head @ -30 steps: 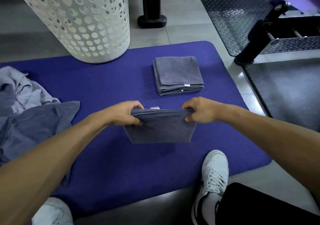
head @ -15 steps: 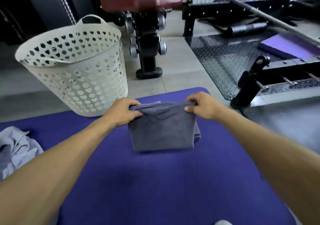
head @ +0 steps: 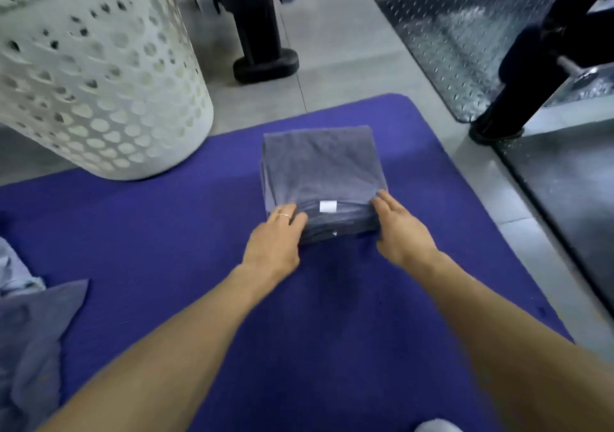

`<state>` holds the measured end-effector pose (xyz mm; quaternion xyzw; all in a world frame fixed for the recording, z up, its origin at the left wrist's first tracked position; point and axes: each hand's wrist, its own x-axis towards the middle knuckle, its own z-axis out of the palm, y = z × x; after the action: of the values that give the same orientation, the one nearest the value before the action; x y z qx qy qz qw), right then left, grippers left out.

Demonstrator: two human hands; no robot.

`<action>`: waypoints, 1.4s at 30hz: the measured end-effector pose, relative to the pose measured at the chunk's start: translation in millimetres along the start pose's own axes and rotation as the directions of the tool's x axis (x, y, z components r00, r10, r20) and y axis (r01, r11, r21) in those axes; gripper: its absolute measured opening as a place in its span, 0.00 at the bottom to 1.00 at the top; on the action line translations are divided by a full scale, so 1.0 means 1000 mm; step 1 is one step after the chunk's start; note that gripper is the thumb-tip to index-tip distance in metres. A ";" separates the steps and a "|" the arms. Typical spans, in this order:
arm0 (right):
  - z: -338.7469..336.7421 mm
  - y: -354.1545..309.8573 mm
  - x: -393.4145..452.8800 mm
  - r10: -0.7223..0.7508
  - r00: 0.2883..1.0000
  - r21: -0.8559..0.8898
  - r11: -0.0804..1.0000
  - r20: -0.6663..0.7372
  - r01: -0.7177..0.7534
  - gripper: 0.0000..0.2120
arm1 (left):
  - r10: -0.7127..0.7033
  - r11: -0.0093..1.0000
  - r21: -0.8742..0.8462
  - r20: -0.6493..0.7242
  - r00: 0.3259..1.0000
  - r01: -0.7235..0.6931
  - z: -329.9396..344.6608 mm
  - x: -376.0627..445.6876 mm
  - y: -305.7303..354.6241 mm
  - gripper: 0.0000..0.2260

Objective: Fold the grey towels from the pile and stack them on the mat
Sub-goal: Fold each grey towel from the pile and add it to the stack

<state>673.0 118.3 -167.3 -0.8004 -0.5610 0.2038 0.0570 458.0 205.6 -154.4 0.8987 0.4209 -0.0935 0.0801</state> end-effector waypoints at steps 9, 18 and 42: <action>0.024 -0.010 -0.018 -0.080 0.997 -0.241 0.967 0.000 0.078 0.44 | 0.020 0.998 0.060 0.042 0.999 -0.023 0.023 -0.020 -0.002 0.39; 0.018 -0.008 -0.013 -0.249 0.954 -0.136 0.964 -0.168 0.227 0.35 | 0.144 0.989 0.042 -0.136 0.980 -0.139 0.000 -0.008 -0.016 0.22; 0.011 -0.012 0.053 -0.089 0.995 -0.197 0.976 0.039 0.095 0.35 | -0.126 0.970 -0.223 -0.127 0.984 0.095 0.035 0.051 -0.023 0.33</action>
<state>673.3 170.2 -187.2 -0.7719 -0.6158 0.1561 -0.0223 469.0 250.1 -201.7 0.8642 0.4826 0.0118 0.1421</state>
